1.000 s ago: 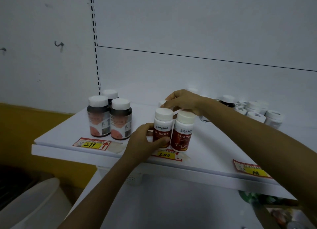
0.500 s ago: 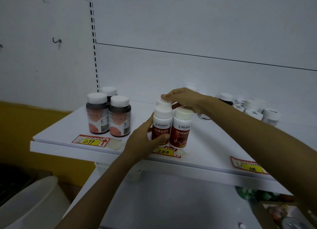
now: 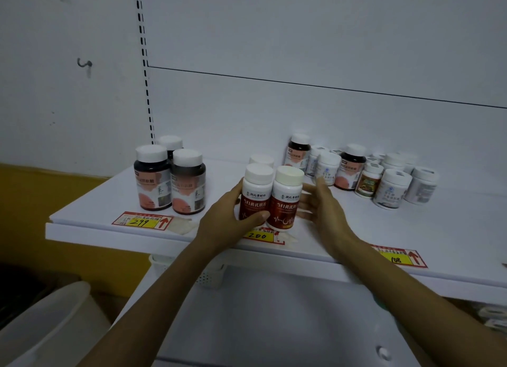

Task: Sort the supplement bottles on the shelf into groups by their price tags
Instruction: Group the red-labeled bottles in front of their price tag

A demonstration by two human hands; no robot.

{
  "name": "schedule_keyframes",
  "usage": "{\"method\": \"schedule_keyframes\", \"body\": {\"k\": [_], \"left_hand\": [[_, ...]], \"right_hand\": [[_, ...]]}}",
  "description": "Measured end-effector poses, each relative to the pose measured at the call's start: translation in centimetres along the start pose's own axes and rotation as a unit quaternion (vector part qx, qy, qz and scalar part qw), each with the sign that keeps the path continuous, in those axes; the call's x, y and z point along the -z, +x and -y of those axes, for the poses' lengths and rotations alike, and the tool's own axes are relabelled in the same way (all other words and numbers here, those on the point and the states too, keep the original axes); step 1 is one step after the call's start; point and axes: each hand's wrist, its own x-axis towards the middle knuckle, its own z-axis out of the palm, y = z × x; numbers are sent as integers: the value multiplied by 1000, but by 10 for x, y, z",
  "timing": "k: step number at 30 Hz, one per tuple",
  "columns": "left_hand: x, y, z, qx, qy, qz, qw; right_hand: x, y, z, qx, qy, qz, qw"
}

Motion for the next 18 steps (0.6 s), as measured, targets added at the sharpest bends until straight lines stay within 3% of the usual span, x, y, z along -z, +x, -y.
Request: {"method": "schedule_keyframes", "body": {"k": [4, 8, 18], "left_hand": [[-1, -3, -2, -5, 10, -7, 1000], [-3, -2, 4, -9, 27, -16, 999], [-4, 1, 9, -32, 45, -19, 998]], "right_hand": [[0, -13, -3, 60, -89, 62, 992], [-2, -12, -12, 71, -183, 72, 978], [-1, -8, -16, 86, -189, 79, 975]]}}
